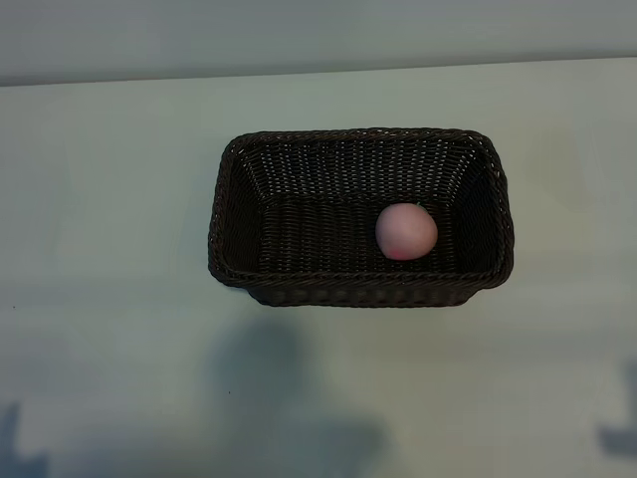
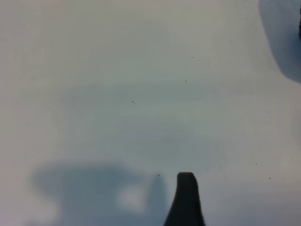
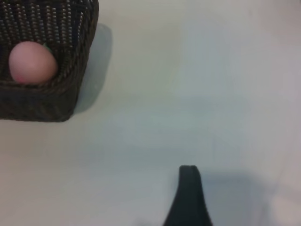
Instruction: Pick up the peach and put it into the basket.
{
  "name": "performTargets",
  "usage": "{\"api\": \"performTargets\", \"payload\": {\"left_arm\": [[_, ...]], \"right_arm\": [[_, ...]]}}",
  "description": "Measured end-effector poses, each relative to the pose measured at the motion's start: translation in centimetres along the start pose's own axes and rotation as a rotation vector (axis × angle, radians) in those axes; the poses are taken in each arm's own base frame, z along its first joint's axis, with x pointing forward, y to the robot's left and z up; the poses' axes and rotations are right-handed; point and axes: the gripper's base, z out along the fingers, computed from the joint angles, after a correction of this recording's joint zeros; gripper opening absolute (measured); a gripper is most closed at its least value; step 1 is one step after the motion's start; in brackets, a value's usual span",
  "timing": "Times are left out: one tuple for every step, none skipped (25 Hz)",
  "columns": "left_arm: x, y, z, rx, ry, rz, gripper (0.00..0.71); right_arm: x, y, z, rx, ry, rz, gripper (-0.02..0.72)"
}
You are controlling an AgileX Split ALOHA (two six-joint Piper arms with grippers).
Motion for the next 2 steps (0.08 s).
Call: {"api": "performTargets", "payload": {"left_arm": [[0.0,0.0,0.0,0.0,0.0,0.0,0.594],[0.0,0.0,0.0,0.0,0.0,0.0,0.594]], "right_arm": [[0.0,0.0,0.0,0.0,0.0,0.0,0.541],[0.0,0.0,0.0,0.0,0.0,0.0,0.541]]}}
